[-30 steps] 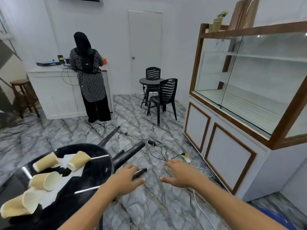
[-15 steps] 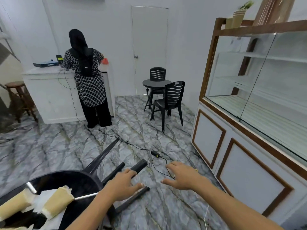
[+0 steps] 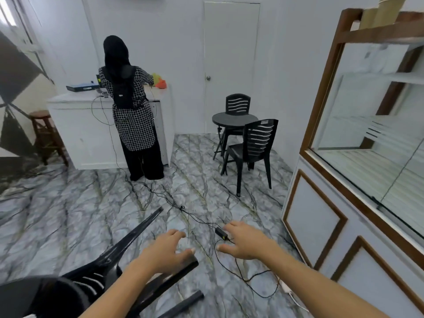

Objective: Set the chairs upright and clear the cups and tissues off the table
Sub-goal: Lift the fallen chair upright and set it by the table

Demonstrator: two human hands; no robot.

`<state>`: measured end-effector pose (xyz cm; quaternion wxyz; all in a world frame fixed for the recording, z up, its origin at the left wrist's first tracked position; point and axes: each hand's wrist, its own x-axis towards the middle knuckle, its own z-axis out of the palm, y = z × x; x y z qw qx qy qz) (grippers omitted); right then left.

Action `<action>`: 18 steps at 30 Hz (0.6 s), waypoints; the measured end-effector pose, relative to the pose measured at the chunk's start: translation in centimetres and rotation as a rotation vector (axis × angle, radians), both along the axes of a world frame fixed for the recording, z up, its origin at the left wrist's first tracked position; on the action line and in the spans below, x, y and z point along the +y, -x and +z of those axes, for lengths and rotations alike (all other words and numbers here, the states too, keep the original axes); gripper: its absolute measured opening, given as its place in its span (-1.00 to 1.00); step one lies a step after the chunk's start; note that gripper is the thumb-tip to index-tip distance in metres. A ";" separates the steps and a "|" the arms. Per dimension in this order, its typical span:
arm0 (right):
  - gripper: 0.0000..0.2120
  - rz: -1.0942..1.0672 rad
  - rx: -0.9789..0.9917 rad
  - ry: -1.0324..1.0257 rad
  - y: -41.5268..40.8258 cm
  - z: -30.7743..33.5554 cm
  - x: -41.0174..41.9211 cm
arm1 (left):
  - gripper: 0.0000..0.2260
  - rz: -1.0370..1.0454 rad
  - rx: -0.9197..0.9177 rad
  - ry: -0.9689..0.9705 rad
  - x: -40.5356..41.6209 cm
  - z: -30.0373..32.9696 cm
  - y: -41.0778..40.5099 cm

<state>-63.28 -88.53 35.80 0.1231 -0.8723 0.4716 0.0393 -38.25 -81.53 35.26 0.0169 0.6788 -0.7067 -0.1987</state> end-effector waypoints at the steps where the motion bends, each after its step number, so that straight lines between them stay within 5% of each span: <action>1: -0.29 0.012 -0.003 -0.005 0.1 0.1 -1.6 | -0.05 0.004 -0.001 -0.004 -1.4 0.2 0.3; 11: -0.27 0.118 0.005 0.004 -2.8 -0.7 -17.2 | -0.23 0.104 0.010 0.009 -13.5 -0.8 -1.3; 15: -0.26 0.155 -0.001 -0.001 -5.7 -0.4 -23.1 | 0.08 0.168 0.044 0.010 -19.0 -1.4 -3.9; 18: -0.27 0.195 -0.005 0.000 -8.3 0.4 -28.1 | 0.06 0.215 0.064 0.029 -24.0 -1.2 -6.4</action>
